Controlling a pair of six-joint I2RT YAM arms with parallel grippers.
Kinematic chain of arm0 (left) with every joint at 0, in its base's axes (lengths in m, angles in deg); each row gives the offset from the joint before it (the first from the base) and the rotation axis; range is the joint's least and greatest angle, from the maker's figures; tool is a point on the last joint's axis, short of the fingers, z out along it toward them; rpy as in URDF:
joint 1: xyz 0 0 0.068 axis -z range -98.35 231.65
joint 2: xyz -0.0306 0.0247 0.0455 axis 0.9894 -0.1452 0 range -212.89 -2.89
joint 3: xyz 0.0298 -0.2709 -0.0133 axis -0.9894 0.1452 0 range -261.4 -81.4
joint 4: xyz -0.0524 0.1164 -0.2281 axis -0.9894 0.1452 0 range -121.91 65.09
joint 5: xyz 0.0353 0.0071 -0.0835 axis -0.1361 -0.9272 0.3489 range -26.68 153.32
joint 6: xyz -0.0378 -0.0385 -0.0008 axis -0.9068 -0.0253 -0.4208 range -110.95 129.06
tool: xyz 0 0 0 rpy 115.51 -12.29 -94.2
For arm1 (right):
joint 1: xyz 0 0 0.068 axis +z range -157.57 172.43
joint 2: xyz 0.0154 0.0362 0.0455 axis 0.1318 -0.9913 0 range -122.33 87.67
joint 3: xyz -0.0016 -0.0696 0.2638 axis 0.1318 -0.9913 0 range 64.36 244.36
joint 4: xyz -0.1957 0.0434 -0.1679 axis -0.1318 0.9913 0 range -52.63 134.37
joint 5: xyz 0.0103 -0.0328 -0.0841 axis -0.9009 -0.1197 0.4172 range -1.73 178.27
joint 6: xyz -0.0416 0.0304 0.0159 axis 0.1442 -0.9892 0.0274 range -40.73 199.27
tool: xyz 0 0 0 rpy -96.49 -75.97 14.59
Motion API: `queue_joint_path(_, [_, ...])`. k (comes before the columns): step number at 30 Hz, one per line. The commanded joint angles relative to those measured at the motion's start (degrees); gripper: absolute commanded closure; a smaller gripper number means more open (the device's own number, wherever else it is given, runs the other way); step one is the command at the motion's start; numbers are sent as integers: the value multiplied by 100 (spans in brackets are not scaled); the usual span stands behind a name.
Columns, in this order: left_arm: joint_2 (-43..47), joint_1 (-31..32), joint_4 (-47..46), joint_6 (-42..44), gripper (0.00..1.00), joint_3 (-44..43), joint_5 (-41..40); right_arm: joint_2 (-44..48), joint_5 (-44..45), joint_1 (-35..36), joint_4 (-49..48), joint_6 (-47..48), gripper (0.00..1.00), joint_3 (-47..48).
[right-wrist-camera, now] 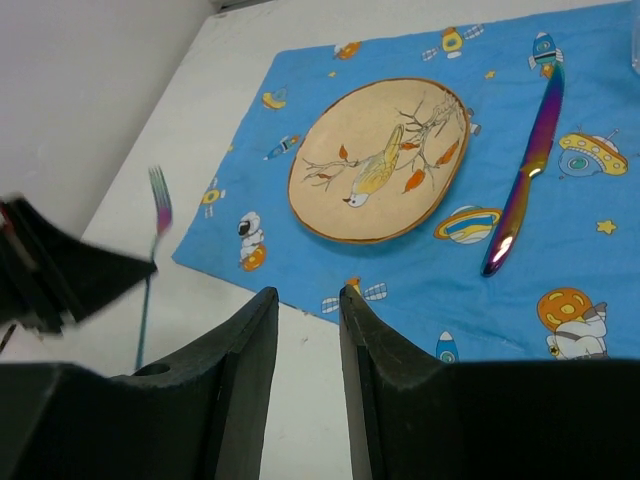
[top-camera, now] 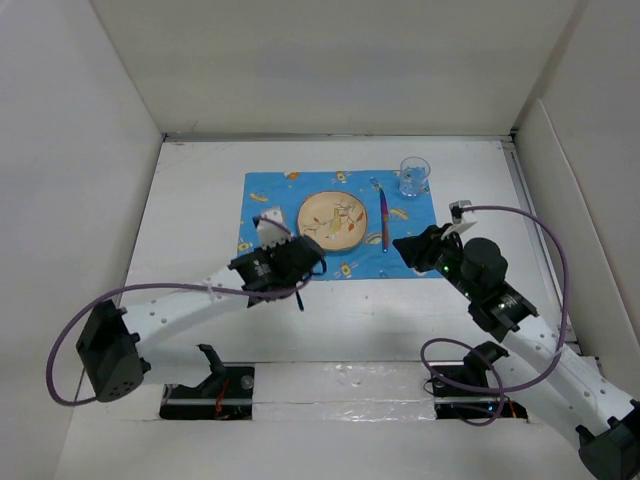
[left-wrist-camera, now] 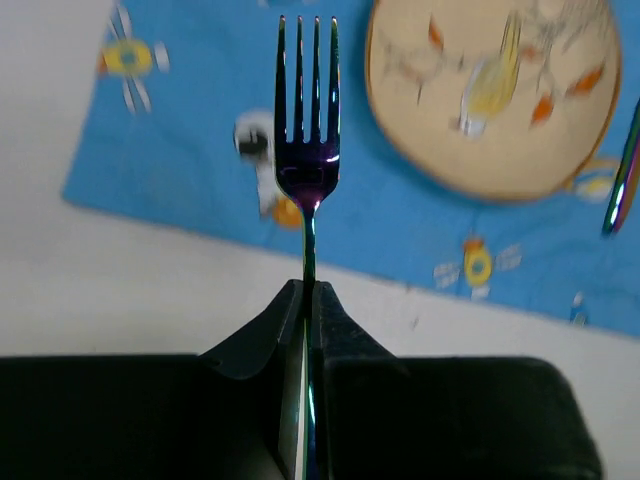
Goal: Set the dinner table for one person
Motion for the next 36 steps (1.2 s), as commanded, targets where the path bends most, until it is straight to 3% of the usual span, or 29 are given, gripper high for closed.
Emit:
queue_joint_path(1, [52, -1179, -830, 2571, 100, -512, -69, 72, 53, 34, -349, -7, 64, -24])
queue_joint_path(2, [-157, -1428, -1050, 3037, 100, -635, 455, 90, 61, 35, -357, -16, 64, -33])
queue_joint_path(5, [-946, -2192, -1290, 4067, 100, -1338, 924, 142, 149, 35, -357, -25, 64, -77])
queue_joint_path(9, [-1924, -2529, -1298, 5096, 100, -2383, 891, 195, 202, 35, -305, -25, 64, -95])
queue_joint_path(12, [-2391, -2634, -1605, 5703, 100, -2648, 987, 195, 334, 35, -392, -25, 64, -138])
queue_joint_path(18, [-3164, -3109, -2010, 5836, 100, -2851, 1516, 90, 369, 88, -445, -25, 64, -156])
queue_joint_path(23, [-3726, -3109, -2063, 5626, 100, -3132, 1428, -103, 379, 140, -480, -16, 64, -104])
queue_joint_path(36, [-4211, -3109, -2458, 5265, 100, -3185, 1665, -218, 650, 351, -446, 45, 64, -51])
